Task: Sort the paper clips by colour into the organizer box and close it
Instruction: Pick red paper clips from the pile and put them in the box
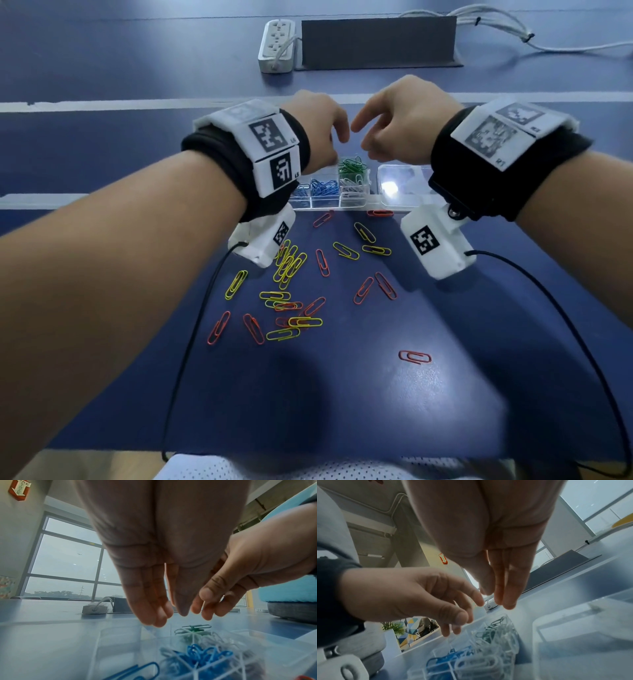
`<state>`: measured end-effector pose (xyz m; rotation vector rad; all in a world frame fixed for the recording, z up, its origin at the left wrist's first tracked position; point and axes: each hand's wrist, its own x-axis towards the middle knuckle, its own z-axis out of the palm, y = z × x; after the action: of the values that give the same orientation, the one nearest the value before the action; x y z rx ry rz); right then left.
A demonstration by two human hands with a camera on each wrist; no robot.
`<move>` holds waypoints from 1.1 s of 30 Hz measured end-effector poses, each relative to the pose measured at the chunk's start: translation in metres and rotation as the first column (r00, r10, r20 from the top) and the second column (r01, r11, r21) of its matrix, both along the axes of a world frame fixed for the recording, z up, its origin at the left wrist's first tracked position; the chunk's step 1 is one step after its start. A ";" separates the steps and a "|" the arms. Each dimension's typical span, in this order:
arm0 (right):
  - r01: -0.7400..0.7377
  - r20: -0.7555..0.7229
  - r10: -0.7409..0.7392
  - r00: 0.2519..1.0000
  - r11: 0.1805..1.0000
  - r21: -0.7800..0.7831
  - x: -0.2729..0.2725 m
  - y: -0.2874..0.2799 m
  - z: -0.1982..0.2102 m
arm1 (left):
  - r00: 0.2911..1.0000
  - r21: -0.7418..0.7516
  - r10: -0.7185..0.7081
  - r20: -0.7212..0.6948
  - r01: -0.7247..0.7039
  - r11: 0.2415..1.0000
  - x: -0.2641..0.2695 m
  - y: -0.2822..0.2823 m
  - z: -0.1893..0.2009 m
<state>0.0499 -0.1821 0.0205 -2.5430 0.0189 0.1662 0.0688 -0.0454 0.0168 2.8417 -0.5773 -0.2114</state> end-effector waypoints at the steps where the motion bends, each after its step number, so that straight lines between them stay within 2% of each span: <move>1: -0.002 0.006 0.002 1.000 1.000 -0.020 -0.001 0.001 -0.001 | 1.000 0.000 -0.005 0.012 0.005 1.000 -0.001 0.001 0.001; 6: -0.114 -0.042 0.108 0.993 0.972 -0.206 -0.006 0.006 -0.012 | 1.000 0.000 -0.011 0.006 0.011 1.000 -0.011 0.011 0.003; 12: -0.144 0.020 0.152 0.988 0.966 -0.216 -0.017 0.002 -0.007 | 0.998 -0.044 -0.055 -0.005 0.055 0.998 -0.036 0.031 0.007; 15: -0.215 -0.010 0.221 0.975 0.934 -0.284 -0.033 -0.002 -0.006 | 0.993 0.026 -0.105 -0.058 0.106 0.994 -0.049 0.039 0.003; 19: -0.282 -0.084 0.271 0.959 0.880 -0.381 -0.050 -0.003 -0.012 | 0.989 0.155 -0.136 -0.061 0.144 0.977 -0.057 0.044 -0.007; 26: -0.293 -0.126 0.265 0.956 0.848 -0.442 -0.057 0.002 -0.024 | 0.992 0.185 -0.125 -0.035 0.129 0.974 -0.060 0.038 -0.013; 33: -0.276 -0.149 0.234 0.961 0.848 -0.452 -0.068 -0.002 -0.018 | 0.999 0.226 -0.046 -0.028 0.052 0.973 -0.057 0.020 -0.021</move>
<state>-0.0183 -0.1839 0.0026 -3.0150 -0.2818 0.4253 0.0120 -0.0256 -0.0044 3.0411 -0.6581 -0.3387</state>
